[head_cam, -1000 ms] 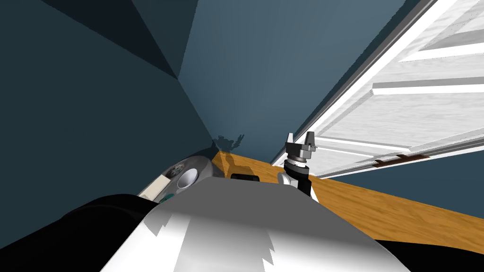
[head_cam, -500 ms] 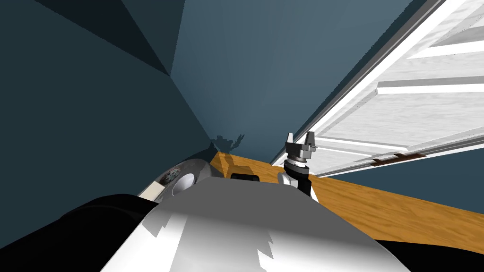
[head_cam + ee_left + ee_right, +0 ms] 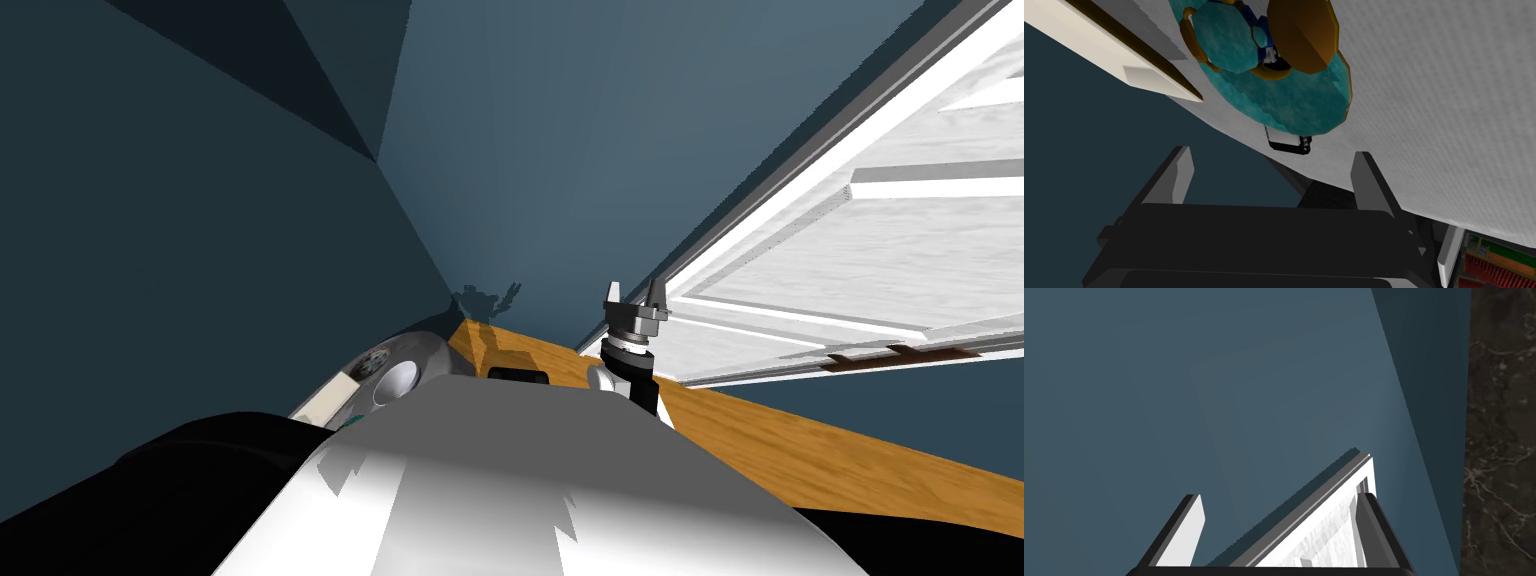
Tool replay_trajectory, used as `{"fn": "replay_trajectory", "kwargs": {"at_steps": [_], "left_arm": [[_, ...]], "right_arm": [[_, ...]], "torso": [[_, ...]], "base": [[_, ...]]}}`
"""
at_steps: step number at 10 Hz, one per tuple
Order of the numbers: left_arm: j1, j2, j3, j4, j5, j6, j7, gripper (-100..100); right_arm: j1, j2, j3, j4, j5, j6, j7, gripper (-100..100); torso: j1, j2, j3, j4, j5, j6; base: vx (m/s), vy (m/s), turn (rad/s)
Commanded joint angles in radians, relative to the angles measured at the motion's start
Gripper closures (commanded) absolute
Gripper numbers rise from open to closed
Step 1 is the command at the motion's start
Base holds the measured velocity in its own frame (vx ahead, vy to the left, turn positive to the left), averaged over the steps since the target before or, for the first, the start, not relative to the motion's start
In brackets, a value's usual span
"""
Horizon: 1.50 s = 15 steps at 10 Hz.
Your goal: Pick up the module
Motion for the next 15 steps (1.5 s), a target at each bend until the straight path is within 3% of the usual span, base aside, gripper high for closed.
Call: {"fn": "replay_trajectory", "kwargs": {"at_steps": [1,2,4,5,7,8,9,10,12,13,14,15], "left_arm": [[-0.033,-0.003,0.022,0.007,-0.014,0.004,-0.050,-100],[-0.070,-0.006,0.062,0.026,-0.020,0.001,-0.080,-100],[-0.084,-0.006,0.062,0.026,-0.020,0.001,-0.125,-100],[-0.127,-0.009,0.103,0.044,-0.026,-0.001,-0.162,-100],[-0.135,-0.009,0.103,0.044,-0.026,-0.001,-0.196,-100],[-0.182,-0.011,0.143,0.063,-0.033,-0.004,-0.236,-100],[-0.186,-0.011,0.143,0.063,-0.033,-0.004,-0.262,-100],[-0.227,-0.014,0.183,0.081,-0.039,-0.006,-0.291,-100],[-0.237,-0.014,0.183,0.081,-0.039,-0.006,-0.337,-100],[-0.285,-0.017,0.224,0.100,-0.045,-0.009,-0.372,-100],[-0.289,-0.017,0.224,0.100,-0.045,-0.009,-0.400,-100],[-0.325,-0.020,0.264,0.118,-0.052,-0.011,-0.430,-100]], "right_arm": [[0.000,0.000,0.000,0.000,0.000,0.000,0.000,0],[0.000,0.000,0.000,0.000,0.000,0.000,0.000,0],[0.000,0.000,0.000,0.000,0.000,0.000,0.000,0],[0.000,0.000,0.000,0.000,0.000,0.000,0.000,0],[0.000,0.000,0.000,0.000,0.000,0.000,0.000,0],[0.000,0.000,0.000,0.000,0.000,0.000,0.000,0],[0.000,0.000,0.000,0.000,0.000,0.000,0.000,0],[0.000,0.000,0.000,0.000,0.000,0.000,0.000,0],[0.000,0.000,0.000,0.000,0.000,0.000,0.000,0],[0.000,0.000,0.000,0.000,0.000,0.000,0.000,0],[0.000,0.000,0.000,0.000,0.000,0.000,0.000,0],[0.000,0.000,0.000,0.000,0.000,0.000,0.000,0]], "torso": [[0.000,0.000,0.000,0.000,0.000,0.000],[0.000,0.000,0.000,0.000,0.000,0.001],[0.000,0.000,0.000,0.000,0.000,0.001],[0.000,0.000,0.000,0.000,0.000,0.001],[0.000,0.000,0.000,0.000,0.000,0.001],[0.000,0.000,0.000,0.000,0.000,0.001],[0.000,0.000,0.000,0.000,0.000,0.000],[0.000,0.000,0.000,0.000,0.000,0.001],[0.000,0.000,0.000,0.000,0.000,0.001],[0.000,0.000,0.000,0.000,0.000,0.001],[0.000,0.000,0.000,0.000,0.000,0.000],[0.000,0.000,0.000,0.000,0.000,0.001]], "base": [[0.006,0.003,0.118],[0.007,0.005,0.173],[0.003,0.001,0.051],[0.006,0.008,0.190],[0.005,0.000,0.045],[0.006,0.009,0.181],[0.006,0.002,0.109],[0.008,0.003,0.156],[0.004,0.001,0.053],[0.005,0.008,0.185],[0.006,0.001,0.113],[0.008,0.003,0.172]]}}
